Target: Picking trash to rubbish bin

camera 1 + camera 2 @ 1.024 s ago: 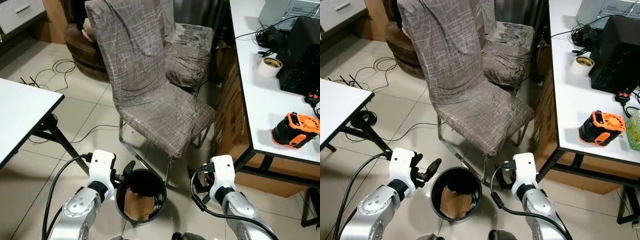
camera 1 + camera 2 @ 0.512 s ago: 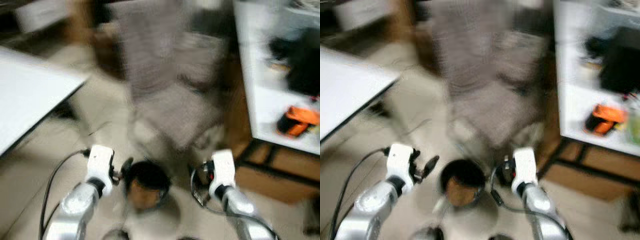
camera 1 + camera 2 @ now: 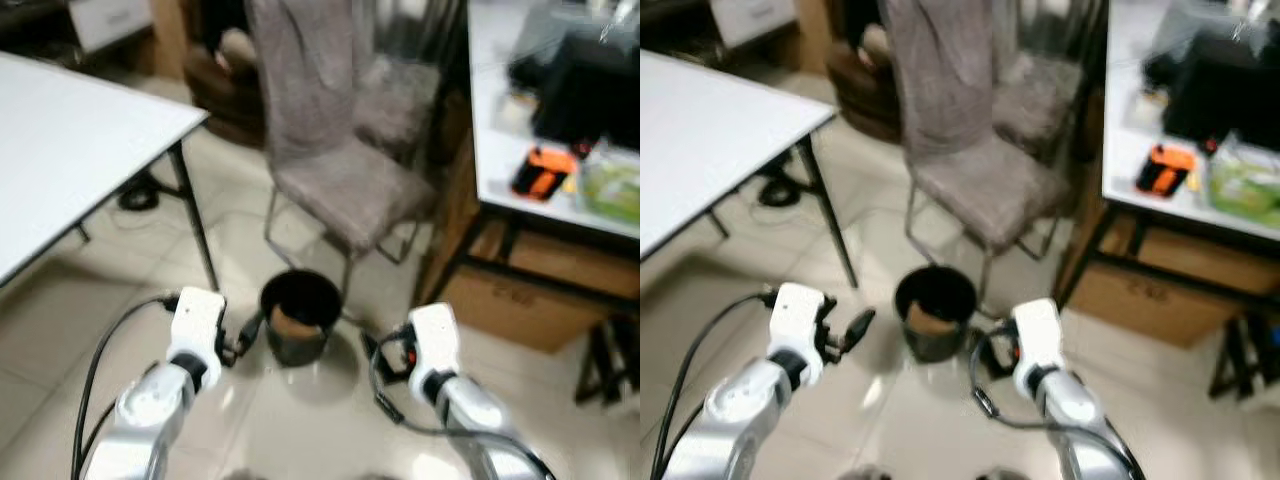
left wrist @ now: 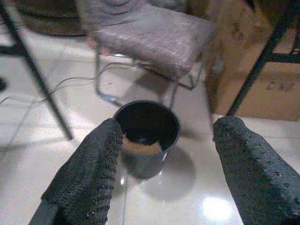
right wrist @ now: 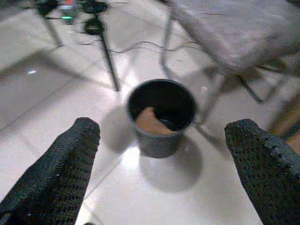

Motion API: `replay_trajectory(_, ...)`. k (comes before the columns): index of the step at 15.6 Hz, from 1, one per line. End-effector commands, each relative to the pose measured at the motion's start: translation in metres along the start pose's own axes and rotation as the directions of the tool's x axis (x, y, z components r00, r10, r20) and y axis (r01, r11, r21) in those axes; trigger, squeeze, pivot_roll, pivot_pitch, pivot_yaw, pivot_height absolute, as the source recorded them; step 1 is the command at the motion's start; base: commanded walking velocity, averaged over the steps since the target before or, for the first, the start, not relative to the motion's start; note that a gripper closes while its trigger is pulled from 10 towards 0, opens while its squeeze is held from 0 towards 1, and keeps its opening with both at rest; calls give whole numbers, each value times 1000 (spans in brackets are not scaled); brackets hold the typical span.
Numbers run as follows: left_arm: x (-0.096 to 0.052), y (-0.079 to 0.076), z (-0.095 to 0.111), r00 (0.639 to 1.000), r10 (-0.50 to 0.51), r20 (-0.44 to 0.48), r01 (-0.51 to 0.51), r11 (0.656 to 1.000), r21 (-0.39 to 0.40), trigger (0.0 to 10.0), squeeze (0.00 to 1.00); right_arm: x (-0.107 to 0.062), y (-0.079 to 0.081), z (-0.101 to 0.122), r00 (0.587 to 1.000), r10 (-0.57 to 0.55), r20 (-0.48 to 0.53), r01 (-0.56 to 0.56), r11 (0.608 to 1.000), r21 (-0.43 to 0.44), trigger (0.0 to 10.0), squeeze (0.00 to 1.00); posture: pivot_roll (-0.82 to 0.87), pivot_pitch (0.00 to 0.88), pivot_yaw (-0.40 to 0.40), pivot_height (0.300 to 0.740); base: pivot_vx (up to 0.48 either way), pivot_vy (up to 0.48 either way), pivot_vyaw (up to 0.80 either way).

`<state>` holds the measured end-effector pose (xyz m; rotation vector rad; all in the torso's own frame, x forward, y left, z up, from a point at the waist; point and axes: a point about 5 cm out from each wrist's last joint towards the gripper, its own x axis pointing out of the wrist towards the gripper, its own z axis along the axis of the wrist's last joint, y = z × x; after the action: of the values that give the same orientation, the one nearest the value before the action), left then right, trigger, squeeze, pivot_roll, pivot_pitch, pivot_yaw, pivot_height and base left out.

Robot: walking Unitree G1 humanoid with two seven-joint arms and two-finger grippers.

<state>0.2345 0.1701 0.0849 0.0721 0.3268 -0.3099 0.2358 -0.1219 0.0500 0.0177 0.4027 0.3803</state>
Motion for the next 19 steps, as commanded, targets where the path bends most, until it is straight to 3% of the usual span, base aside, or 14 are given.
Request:
replay_trajectory(1,-2,-3,-3,1000,-8,-14,8,1000,-9,10000,0,-1,-2,3,1000,5,13,-4,1000,-15,10000,0,-23,69,-46,740,-281,0,800)
replay_trajectory(10,-2,-3,19,998,15,54,-15,1000,5,10000,0,2,7,34,986,103,133,-98,994,-44,10000,0,-18,74,-51,740,-241,0,800)
replay_trajectory(13,0,6,47,979,95,179,-103,994,36,10000,0,1,10,51,971,122,207,-114,992,-52,10000,0,-17,70,-49,740,0,0,527)
replay_trajectory(15,2,8,76,953,121,277,-141,988,55,10000,0,0,9,64,957,88,277,-90,996,-8,10000,0,-16,68,-45,740,0,0,0)
replay_trajectory(19,2,13,94,927,165,337,-189,981,40,10000,0,-1,7,79,940,55,336,-42,998,-46,10000,0,-15,69,-43,740,246,0,0)
